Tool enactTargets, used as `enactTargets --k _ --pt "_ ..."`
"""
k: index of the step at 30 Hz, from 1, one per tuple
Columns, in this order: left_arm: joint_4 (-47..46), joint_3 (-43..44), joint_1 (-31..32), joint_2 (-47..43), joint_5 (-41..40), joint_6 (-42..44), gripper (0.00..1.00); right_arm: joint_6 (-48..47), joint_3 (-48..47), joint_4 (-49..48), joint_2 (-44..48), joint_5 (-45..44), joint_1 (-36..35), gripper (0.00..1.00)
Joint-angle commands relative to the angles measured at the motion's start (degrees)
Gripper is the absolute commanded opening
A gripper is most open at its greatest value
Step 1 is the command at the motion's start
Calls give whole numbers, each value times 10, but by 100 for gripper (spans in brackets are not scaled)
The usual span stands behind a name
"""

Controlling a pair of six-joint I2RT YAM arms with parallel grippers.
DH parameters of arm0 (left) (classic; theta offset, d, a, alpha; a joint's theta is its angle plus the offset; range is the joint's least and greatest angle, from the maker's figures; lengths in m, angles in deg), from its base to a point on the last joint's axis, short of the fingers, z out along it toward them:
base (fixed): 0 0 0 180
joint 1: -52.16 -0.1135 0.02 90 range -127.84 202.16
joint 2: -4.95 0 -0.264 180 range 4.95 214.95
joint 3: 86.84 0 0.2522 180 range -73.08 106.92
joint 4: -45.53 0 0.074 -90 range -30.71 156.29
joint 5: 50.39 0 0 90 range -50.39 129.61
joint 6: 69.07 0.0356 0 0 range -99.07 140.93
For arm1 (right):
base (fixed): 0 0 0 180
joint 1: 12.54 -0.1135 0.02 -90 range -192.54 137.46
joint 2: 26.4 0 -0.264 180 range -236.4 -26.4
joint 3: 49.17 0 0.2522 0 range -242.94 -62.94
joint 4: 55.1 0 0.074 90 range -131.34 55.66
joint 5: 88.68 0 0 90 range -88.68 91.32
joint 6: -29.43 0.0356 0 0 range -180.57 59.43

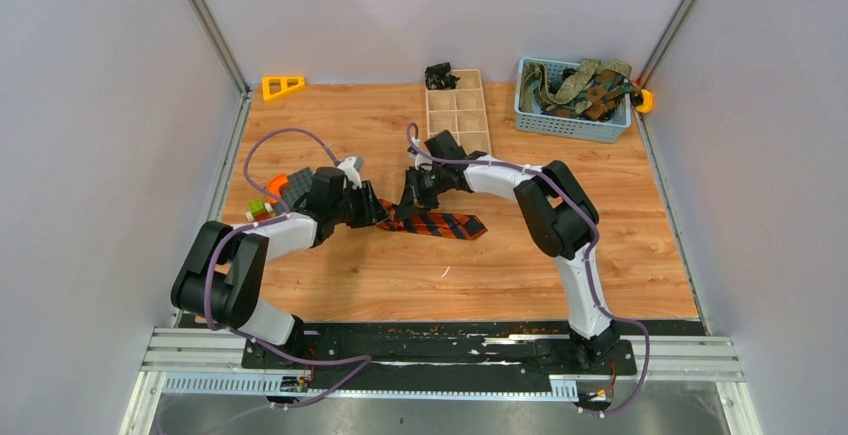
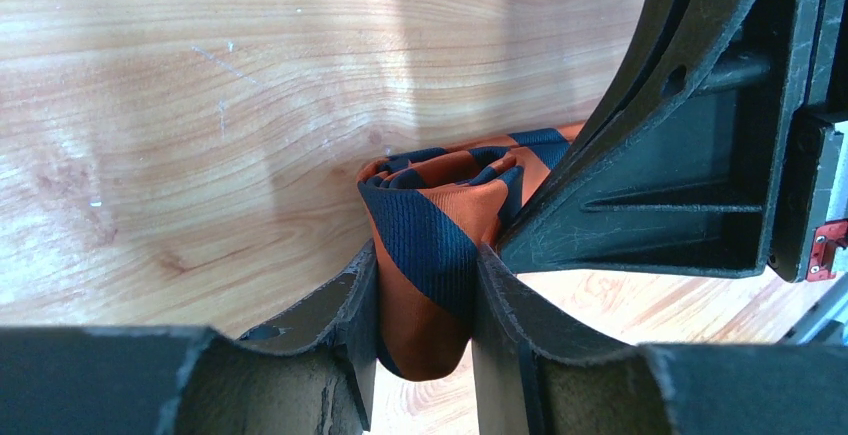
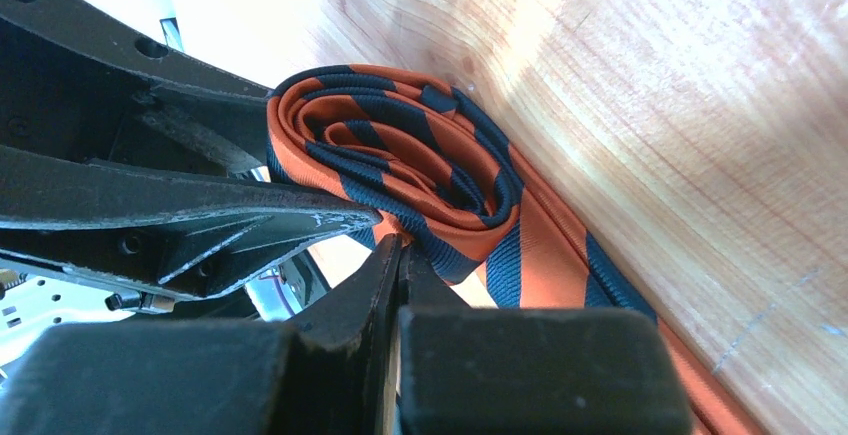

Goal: Roll the ties
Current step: Roll the tie at the center of the board.

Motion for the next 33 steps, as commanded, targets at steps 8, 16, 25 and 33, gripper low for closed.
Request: enactTargets --k 8,16,25,33 --pt "129 48 26 -45 -109 20 31 2 -21 -11 6 -13 -4 0" --pt "168 60 38 -61 -129 27 30 8 -46 -11 -21 -13 -19 0" --pt "179 67 41 -68 -141 25 24 12 -65 -10 -42 -13 -35 0" --pt "202 77 42 -83 -163 31 24 17 -86 -9 -57 -12 -48 0"
